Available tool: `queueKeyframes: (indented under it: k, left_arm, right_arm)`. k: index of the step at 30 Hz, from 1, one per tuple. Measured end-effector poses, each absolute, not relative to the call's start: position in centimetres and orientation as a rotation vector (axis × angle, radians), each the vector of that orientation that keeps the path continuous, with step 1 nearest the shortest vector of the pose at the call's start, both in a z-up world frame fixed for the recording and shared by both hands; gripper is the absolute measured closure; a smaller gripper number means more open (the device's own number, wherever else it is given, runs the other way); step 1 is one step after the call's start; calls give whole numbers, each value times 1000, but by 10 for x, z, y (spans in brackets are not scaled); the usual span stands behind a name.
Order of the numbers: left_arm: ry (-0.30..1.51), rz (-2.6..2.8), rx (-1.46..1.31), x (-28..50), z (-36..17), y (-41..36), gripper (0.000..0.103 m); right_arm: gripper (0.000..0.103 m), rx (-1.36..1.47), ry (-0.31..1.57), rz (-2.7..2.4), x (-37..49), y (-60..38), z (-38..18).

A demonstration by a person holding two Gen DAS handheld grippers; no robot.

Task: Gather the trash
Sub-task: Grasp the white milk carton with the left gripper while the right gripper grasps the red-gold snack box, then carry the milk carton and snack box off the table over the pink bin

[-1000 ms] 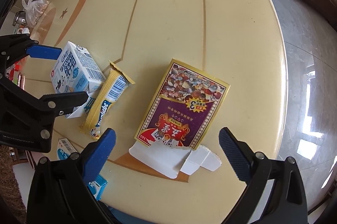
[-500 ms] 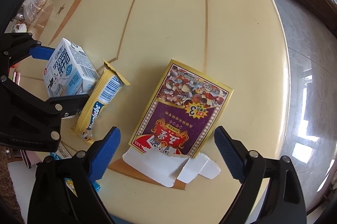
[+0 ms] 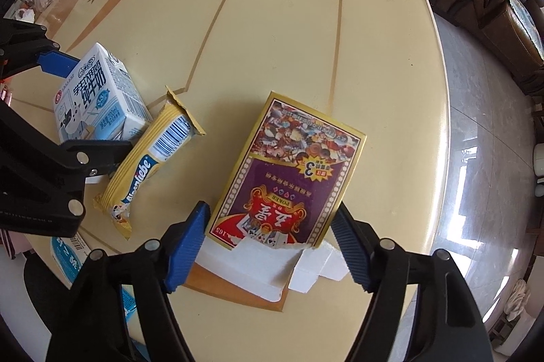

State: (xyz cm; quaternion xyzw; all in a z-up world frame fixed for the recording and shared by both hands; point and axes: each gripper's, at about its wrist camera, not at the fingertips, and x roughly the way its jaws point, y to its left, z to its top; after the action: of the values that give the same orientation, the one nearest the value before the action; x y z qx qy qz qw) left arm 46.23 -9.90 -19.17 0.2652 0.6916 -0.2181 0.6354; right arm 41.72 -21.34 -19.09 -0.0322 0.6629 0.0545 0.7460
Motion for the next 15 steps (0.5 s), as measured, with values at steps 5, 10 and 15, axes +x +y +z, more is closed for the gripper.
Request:
queueKeyframes:
  k: [5, 10, 15]
  left_arm:
    - [1565, -495, 591, 453, -186, -93, 21]
    - [1559, -480, 585, 445, -182, -81, 21]
    - [1552, -466, 565, 437, -173, -72, 21]
  right_arm:
    - [35, -81, 1432, 122, 409, -214, -186]
    - [36, -94, 1408, 135, 401, -214, -172]
    - [37, -87, 1384, 136, 392, -220, -160]
